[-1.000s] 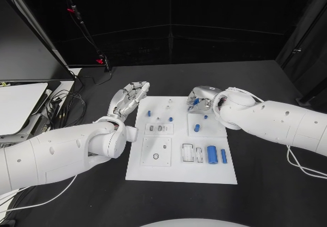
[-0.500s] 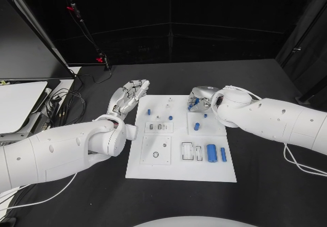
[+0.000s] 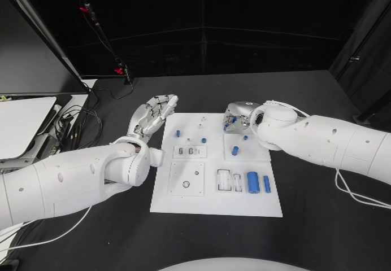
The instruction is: Assemble the parts on the task board
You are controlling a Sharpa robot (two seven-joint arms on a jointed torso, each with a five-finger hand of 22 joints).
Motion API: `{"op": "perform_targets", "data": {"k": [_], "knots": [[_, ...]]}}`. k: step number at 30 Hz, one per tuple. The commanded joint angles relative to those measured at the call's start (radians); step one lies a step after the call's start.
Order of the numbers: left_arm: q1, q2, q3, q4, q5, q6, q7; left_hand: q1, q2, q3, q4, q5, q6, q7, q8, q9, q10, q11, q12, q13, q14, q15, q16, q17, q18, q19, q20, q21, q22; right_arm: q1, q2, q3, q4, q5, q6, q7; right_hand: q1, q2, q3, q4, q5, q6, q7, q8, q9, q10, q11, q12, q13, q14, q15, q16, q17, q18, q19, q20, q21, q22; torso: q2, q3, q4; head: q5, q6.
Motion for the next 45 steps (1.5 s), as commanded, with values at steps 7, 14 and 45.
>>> {"op": "perform_targets", "data": {"k": [7,14,45], "knots": [[0.002,-0.001,0.001,0.0,-0.007,0.01,0.297,0.001,0.014,0.007,0.001,0.007,0.0,0.155,0.005,-0.001,-0.001,0.0,0.007,-0.001,-0.001,0.004,0.006,-0.001,0.016,-0.008,0.002,0.005,-0.001,-0.004,-0.002,-0.002,0.003,-0.007,-0.04,0.019,0.033,0.004,0.019,0.007,-0.003,0.08,-0.011,0.02,0.008,0.084,-0.019,-0.025,-0.001,0.05,-0.023,-0.007,0.002,0.003,0.0,-0.025,-0.006,0.058,0.0,-0.0004,0.0026,-0.001,0.006],[0.002,-0.006,0.001,0.003,-0.007,0.008,0.296,0.002,0.017,0.008,0.001,0.01,0.0,0.155,0.006,-0.002,-0.002,0.0,0.007,-0.001,-0.001,0.003,0.006,-0.001,0.016,-0.01,0.002,0.005,-0.002,-0.004,-0.014,-0.002,0.019,0.001,-0.153,0.085,0.046,-0.004,0.028,0.015,-0.003,0.105,-0.012,0.01,0.005,0.118,-0.023,-0.059,-0.002,0.051,-0.027,-0.007,0.004,0.003,0.001,-0.031,-0.007,0.057,0.0,-0.0004,0.0033,0.003,0.02],[0.001,0.004,0.001,-0.009,-0.007,0.014,0.298,0.003,0.019,0.007,0.0,0.014,0.0,0.155,0.006,-0.003,-0.002,0.0,0.008,-0.001,-0.003,0.003,0.006,-0.001,0.017,-0.01,0.002,0.006,-0.001,0.0,0.118,0.031,-0.121,0.018,-0.243,0.203,0.064,-0.021,0.041,0.03,-0.002,0.126,-0.016,-0.014,-0.001,0.147,-0.025,-0.115,-0.001,0.051,-0.029,-0.011,0.002,0.002,0.004,-0.034,-0.008,0.059,0.004,0.0016,0.0158,0.046,0.05]]}}
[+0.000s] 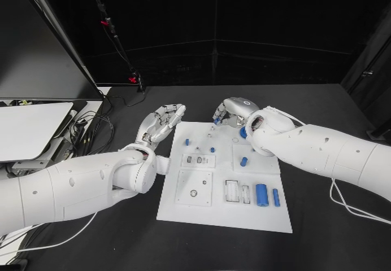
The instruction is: Assemble the parts on the task board
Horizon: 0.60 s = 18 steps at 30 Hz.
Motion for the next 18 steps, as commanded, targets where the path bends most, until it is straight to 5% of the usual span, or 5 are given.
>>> {"op": "perform_targets", "data": {"k": [1,18], "knots": [[0.001,0.002,0.001,-0.001,-0.007,0.011,0.298,0.001,0.01,0.007,0.0,0.006,0.0,0.155,0.006,-0.001,-0.002,0.0,0.003,-0.001,-0.003,0.003,0.006,-0.001,0.017,-0.006,-0.002,0.006,-0.001,0.002,0.013,0.001,-0.024,0.001,0.021,0.02,0.012,-0.001,0.006,0.001,0.003,0.007,-0.001,-0.002,0.003,0.008,-0.002,-0.006,0.0,0.049,-0.006,-0.003,0.001,0.002,0.003,-0.002,-0.004,0.059,0.005,0.0022,0.0036,0.004,0.002],[0.001,0.009,0.001,0.002,-0.007,0.017,0.295,0.002,0.012,0.008,0.0,0.008,0.0,0.155,0.006,-0.001,-0.003,0.0,0.004,-0.001,-0.003,0.003,0.006,-0.001,0.017,-0.007,-0.002,0.006,-0.001,0.002,0.06,0.001,-0.105,0.001,0.076,0.0,0.012,-0.003,0.009,0.008,0.003,0.008,0.001,-0.009,0.002,0.011,-0.001,-0.019,0.0,0.049,-0.006,-0.004,-0.001,0.002,0.002,-0.002,-0.005,0.057,0.018,0.0014,0.0163,-0.003,-0.003]]}}
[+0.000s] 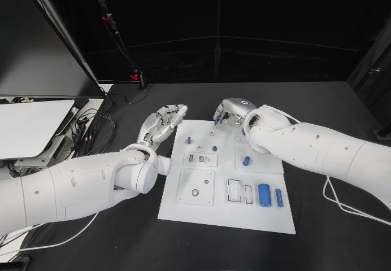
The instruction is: Assemble the parts on the task board
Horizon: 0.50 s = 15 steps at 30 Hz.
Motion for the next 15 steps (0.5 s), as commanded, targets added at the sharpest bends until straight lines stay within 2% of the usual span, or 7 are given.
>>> {"op": "perform_targets", "data": {"k": [1,8,14,15], "knots": [[0.001,0.002,0.001,0.002,-0.007,0.012,0.295,-0.002,0.008,0.008,0.0,0.004,0.0,0.155,0.006,-0.001,-0.003,0.0,0.004,-0.001,-0.003,0.003,0.006,-0.001,0.017,-0.007,-0.002,0.006,-0.001,0.002,0.006,0.001,-0.009,0.0,0.026,-0.001,0.008,0.002,0.003,0.002,0.004,0.006,0.002,0.0,0.0,0.008,0.003,-0.008,0.001,0.049,-0.006,-0.004,-0.001,0.002,0.002,-0.002,-0.005,0.058,0.002,0.0002,0.0039,-0.001,-0.003],[0.001,0.0,0.001,0.002,-0.007,0.012,0.294,-0.002,0.008,0.008,0.0,0.004,0.0,0.155,0.006,-0.001,-0.003,0.0,0.004,-0.001,-0.003,0.003,0.006,-0.001,0.017,-0.007,-0.002,0.006,-0.001,0.002,0.013,0.001,-0.019,0.0,0.018,0.002,0.009,0.002,0.004,0.003,0.004,0.006,0.003,-0.001,0.0,0.008,0.003,-0.011,0.001,0.049,-0.006,-0.005,-0.001,0.002,0.002,-0.002,-0.005,0.058,-0.001,-0.0016,0.0012,0.005,-0.006],[0.001,0.002,0.001,0.001,-0.007,0.011,0.292,0.0,0.011,0.008,0.0,0.005,0.0,0.155,0.007,-0.002,-0.003,0.0,0.004,-0.001,-0.003,0.004,0.006,-0.001,0.017,-0.008,-0.001,0.006,-0.001,0.002,0.014,0.001,-0.024,0.0,0.01,0.007,0.01,0.001,0.006,0.004,0.004,0.006,0.003,-0.004,0.0,0.009,0.003,-0.014,0.001,0.049,-0.006,-0.005,-0.001,0.002,0.002,-0.002,-0.005,0.058,0.0,-0.0018,0.0059,0.0,-0.004],[0.001,0.002,0.001,0.001,-0.007,0.011,0.292,0.0,0.011,0.008,0.0,0.005,0.0,0.155,0.007,-0.002,-0.003,0.0,0.004,-0.001,-0.003,0.004,0.006,-0.001,0.017,-0.008,-0.001,0.006,-0.001,0.002,0.015,0.001,-0.025,0.0,0.01,0.007,0.01,0.001,0.006,0.005,0.004,0.005,0.004,-0.005,0.0,0.009,0.004,-0.016,0.001,0.049,-0.006,-0.005,-0.001,0.002,0.002,-0.002,-0.006,0.058,0.0,-0.0019,0.0045,0.001,-0.005]]}}
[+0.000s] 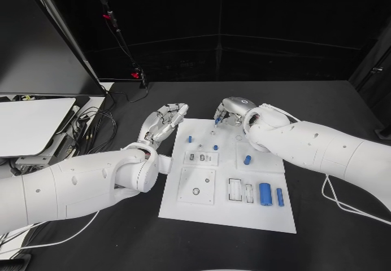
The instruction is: Assemble the parts on the task board
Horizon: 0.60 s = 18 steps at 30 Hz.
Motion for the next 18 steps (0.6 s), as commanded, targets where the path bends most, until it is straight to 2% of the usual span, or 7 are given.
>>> {"op": "perform_targets", "data": {"k": [1,5,9,14,18], "knots": [[0.001,0.001,0.001,0.002,-0.007,0.009,0.292,0.0,0.011,0.008,0.0,0.005,0.0,0.155,0.007,-0.001,-0.003,0.0,0.004,-0.001,-0.003,0.004,0.006,-0.001,0.017,-0.008,-0.001,0.006,-0.001,0.002,0.004,0.001,-0.002,-0.001,-0.002,0.007,0.008,0.002,0.003,0.003,0.006,0.006,0.004,0.0,0.0,0.006,0.0,-0.006,0.001,0.049,-0.006,-0.005,-0.002,0.002,0.002,-0.002,-0.006,0.057,-0.001,-0.0006,-0.0007,0.001,-0.001],[0.001,0.001,0.001,0.0,-0.007,0.008,0.291,0.0,0.011,0.008,0.0,0.005,0.0,0.155,0.007,-0.001,-0.003,0.0,0.004,-0.001,-0.003,0.004,0.006,-0.001,0.017,-0.008,-0.001,0.006,-0.001,0.002,0.007,0.001,-0.004,0.0,0.015,-0.011,0.008,0.001,0.004,0.003,0.006,0.006,0.004,-0.002,0.0,0.006,0.0,-0.008,0.001,0.049,-0.005,-0.005,-0.003,0.003,0.001,-0.002,-0.006,0.056,0.0,0.0002,-0.0004,0.003,-0.001],[0.001,0.001,0.001,-0.001,-0.007,0.008,0.291,0.001,0.013,0.008,0.0,0.007,0.0,0.155,0.007,-0.001,-0.003,0.0,0.005,-0.001,-0.003,0.004,0.007,-0.001,0.017,-0.01,-0.001,0.006,-0.002,0.002,0.011,0.001,-0.008,0.001,0.034,-0.029,0.008,0.0,0.004,0.004,0.006,0.005,0.005,-0.003,0.0,0.007,0.001,-0.009,0.001,0.049,-0.005,-0.005,-0.003,0.003,0.001,-0.002,-0.007,0.055,-0.001,-0.0011,-0.0016,0.004,-0.004],[0.002,0.001,0.001,-0.001,-0.007,0.009,0.29,0.002,0.014,0.008,0.0,0.007,0.0,0.155,0.007,-0.002,-0.003,0.0,0.005,-0.001,-0.003,0.004,0.007,-0.001,0.017,-0.01,-0.001,0.006,-0.002,0.002,0.017,0.001,-0.017,0.005,0.041,-0.035,0.009,0.0,0.006,0.006,0.006,0.004,0.005,-0.006,-0.001,0.006,0.001,-0.014,0.001,0.049,-0.005,-0.005,-0.002,0.002,0.002,-0.001,-0.006,0.056,-0.001,-0.0009,-0.0016,0.005,-0.007],[0.002,0.0,0.001,-0.001,-0.007,0.01,0.288,0.002,0.014,0.008,0.0,0.007,0.0,0.155,0.007,-0.002,-0.003,0.0,0.005,-0.001,-0.003,0.004,0.007,-0.001,0.017,-0.01,-0.001,0.006,-0.002,0.002,0.022,0.001,-0.022,0.005,0.05,-0.043,0.01,0.001,0.008,0.008,0.006,0.003,0.006,-0.009,-0.001,0.006,0.002,-0.018,0.001,0.049,-0.004,-0.005,-0.002,0.003,0.001,-0.001,-0.007,0.056,-0.001,-0.0004,-0.0002,0.001,-0.011]]}}
